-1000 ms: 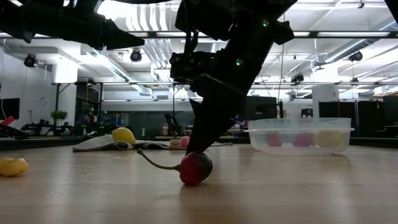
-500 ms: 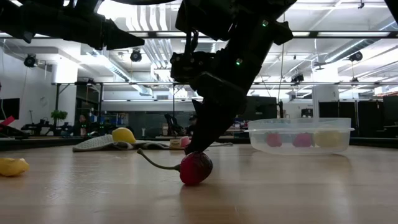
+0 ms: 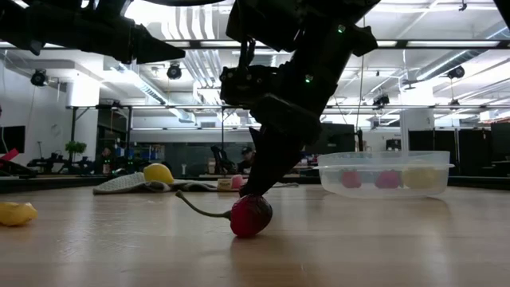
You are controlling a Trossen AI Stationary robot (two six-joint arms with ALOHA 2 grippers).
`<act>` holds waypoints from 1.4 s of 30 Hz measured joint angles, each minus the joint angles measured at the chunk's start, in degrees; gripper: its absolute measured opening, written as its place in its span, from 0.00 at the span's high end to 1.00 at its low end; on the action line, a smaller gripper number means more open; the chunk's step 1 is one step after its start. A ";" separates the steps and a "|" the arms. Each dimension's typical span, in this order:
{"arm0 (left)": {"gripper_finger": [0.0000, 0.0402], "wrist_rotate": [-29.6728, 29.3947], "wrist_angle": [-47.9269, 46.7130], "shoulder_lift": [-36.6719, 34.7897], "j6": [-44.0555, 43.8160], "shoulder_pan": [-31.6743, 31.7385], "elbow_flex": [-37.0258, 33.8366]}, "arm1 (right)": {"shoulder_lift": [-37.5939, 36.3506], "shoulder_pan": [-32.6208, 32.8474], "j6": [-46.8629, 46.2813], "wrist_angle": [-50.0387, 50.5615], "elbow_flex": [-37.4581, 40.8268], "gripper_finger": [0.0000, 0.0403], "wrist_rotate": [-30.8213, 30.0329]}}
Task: Pick and placing Produce into tupperware
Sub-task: Put the blackberry into the transparent container
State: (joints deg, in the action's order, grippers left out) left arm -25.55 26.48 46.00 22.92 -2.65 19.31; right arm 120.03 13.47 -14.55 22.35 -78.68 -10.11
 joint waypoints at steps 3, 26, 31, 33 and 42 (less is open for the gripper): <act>0.66 0.01 0.00 0.00 0.00 -0.01 0.00 | 0.02 0.00 0.21 0.34 -0.27 0.77 -0.17; 0.66 -0.01 -0.02 0.00 0.00 0.01 0.00 | -6.68 0.02 1.10 7.05 -0.41 0.77 -6.64; 0.66 -0.01 0.00 0.00 0.00 0.01 0.00 | -11.37 0.02 1.08 10.71 -0.43 0.77 -10.82; 0.66 0.01 -0.02 0.00 0.00 0.01 0.00 | -13.35 0.02 0.96 12.72 -0.45 0.77 -12.53; 0.66 -0.01 -0.02 0.00 0.00 0.01 0.00 | -20.36 0.00 -3.74 27.45 -0.22 0.77 -18.34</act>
State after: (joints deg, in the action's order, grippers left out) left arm -25.56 26.46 46.00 22.92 -2.63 19.31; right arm 99.67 13.47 -18.29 49.80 -78.89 -28.46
